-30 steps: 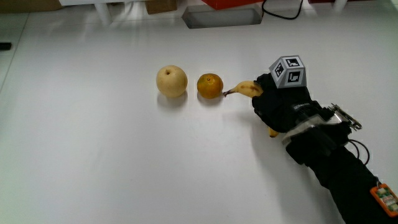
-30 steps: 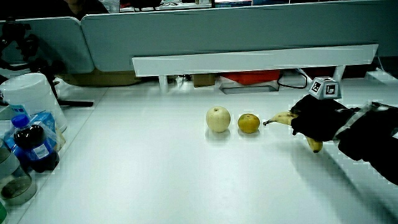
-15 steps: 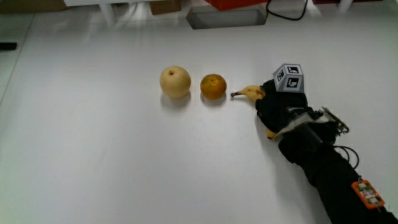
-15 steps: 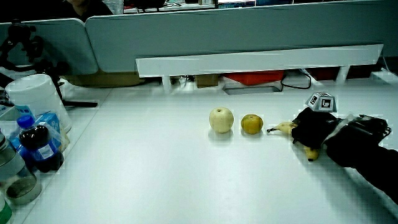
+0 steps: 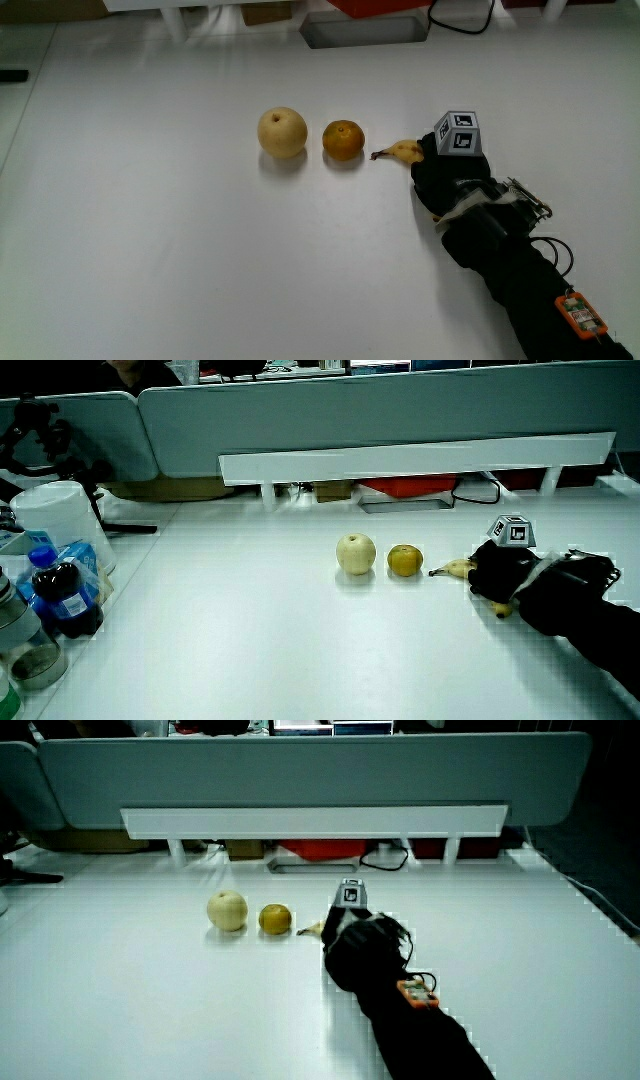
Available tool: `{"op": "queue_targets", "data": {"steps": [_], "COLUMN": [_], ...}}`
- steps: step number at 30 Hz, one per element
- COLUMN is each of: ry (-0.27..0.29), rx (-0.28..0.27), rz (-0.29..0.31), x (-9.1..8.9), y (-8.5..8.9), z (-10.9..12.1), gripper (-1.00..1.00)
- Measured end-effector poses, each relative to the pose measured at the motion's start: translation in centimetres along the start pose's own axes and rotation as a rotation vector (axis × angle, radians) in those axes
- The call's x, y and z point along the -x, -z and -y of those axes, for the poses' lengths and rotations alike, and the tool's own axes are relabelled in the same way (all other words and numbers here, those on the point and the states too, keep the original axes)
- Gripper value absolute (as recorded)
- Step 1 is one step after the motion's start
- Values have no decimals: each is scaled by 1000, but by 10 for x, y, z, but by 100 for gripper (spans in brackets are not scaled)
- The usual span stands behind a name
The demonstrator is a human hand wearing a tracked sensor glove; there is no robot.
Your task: Place banana
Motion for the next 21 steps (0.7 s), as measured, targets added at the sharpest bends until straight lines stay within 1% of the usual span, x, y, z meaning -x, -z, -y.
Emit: {"op": "queue_targets", "data": {"steps": [2,3,4,5,6,7,9,10,11,13,14,15,16,17,18,19,21], "ry": [-3,-9,-8,-12,7,7,-9,9,-7,-4,-8,-19,-7,-4,-3,-14,-18], "rx": [1,10,2,13,3,7,3,14,7,4,2,28,-9,15,23,32,19], "rz": [-3,-11,-7,-1,5,6,-6,1,-3,15,11,-5,9,0,-1,-9,-21], "x": [-1,-1,-1,-1,-1,-2,-2,-4,-3,-2,-2,-4,-4,-6,-7,-8,-10], "y": [1,0,-1,0,1,3,0,4,3,3,4,6,4,6,6,7,7], "z": [-1,-1,0,-1,-1,-2,0,-3,-1,1,1,-2,1,-1,-2,-2,0], "gripper": [0,0,0,-5,-9,-14,-23,-27,-32,-41,-45,-50,-55,-59,-64,-68,-77]}}
